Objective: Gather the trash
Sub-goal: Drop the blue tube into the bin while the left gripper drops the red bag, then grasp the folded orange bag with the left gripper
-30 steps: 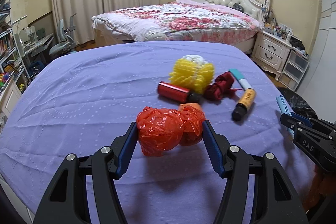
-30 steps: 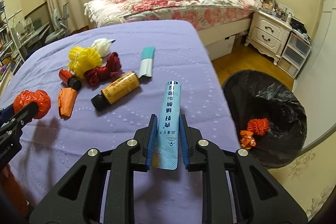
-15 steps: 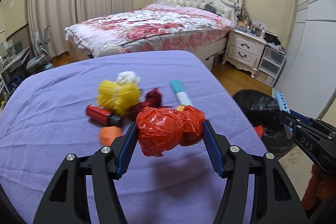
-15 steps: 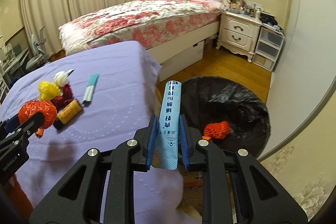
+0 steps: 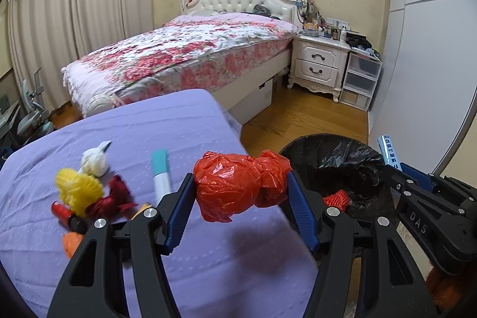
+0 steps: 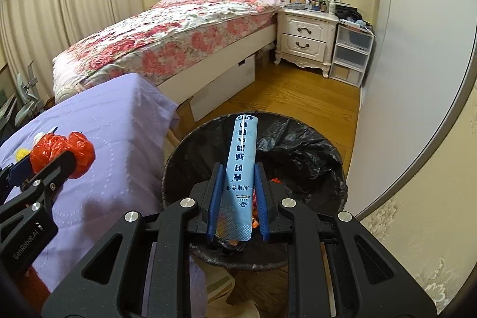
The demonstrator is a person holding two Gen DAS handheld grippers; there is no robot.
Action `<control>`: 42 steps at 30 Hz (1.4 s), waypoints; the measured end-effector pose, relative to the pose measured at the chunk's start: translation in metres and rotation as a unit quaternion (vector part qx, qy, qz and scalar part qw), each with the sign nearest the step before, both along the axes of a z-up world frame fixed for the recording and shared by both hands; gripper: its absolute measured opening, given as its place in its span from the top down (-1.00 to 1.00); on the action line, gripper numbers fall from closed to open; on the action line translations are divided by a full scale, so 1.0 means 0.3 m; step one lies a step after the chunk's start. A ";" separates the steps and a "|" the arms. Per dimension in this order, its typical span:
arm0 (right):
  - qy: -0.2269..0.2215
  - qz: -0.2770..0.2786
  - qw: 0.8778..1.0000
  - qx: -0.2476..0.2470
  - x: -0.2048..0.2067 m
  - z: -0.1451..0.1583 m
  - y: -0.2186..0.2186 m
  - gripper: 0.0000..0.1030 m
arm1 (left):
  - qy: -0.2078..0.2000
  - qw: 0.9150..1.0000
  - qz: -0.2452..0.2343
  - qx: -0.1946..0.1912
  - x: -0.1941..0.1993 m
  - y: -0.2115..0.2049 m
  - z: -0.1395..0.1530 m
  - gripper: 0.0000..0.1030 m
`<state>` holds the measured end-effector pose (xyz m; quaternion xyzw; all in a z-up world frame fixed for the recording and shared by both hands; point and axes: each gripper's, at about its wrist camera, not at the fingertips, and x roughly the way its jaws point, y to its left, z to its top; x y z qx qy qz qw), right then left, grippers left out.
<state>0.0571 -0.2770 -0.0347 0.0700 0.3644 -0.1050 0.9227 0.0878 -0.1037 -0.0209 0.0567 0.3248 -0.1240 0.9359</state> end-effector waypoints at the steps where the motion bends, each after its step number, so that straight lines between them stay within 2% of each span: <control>1: 0.001 -0.006 1.000 -0.002 0.010 -0.003 -0.012 0.60 | -0.001 1.000 -0.003 0.003 0.013 -0.021 0.000 -0.18; 6: 0.004 -0.021 1.000 -0.003 0.034 -0.021 -0.051 0.60 | -0.002 1.000 -0.013 0.022 0.067 -0.107 -0.015 -0.18; 20: 0.018 -0.051 0.999 0.008 0.076 -0.067 -0.131 0.58 | 0.002 0.999 -0.028 0.042 0.132 -0.210 -0.052 -0.21; 22: 0.020 -0.055 0.998 0.003 0.079 -0.073 -0.139 0.41 | 0.003 0.998 -0.028 0.048 0.139 -0.218 -0.062 -0.35; 24: 0.018 -0.062 0.998 -0.003 0.081 -0.073 -0.143 0.02 | 0.000 0.998 -0.023 0.051 0.139 -0.216 -0.068 -0.44; 25: 0.017 -0.067 0.998 -0.007 0.078 -0.072 -0.144 -0.02 | 0.000 0.998 -0.022 0.053 0.139 -0.214 -0.070 -0.46; 27: 0.018 -0.072 0.997 -0.013 0.076 -0.071 -0.145 -0.04 | -0.002 0.998 -0.018 0.056 0.137 -0.206 -0.071 -0.54; 31: 0.016 -0.077 0.997 -0.018 0.069 -0.068 -0.142 -0.15 | -0.006 0.998 -0.005 0.060 0.129 -0.185 -0.067 -0.56; 42: 0.016 -0.051 0.998 -0.011 0.026 -0.067 -0.058 -0.18 | 0.009 0.997 0.047 0.059 0.076 -0.012 -0.051 -0.56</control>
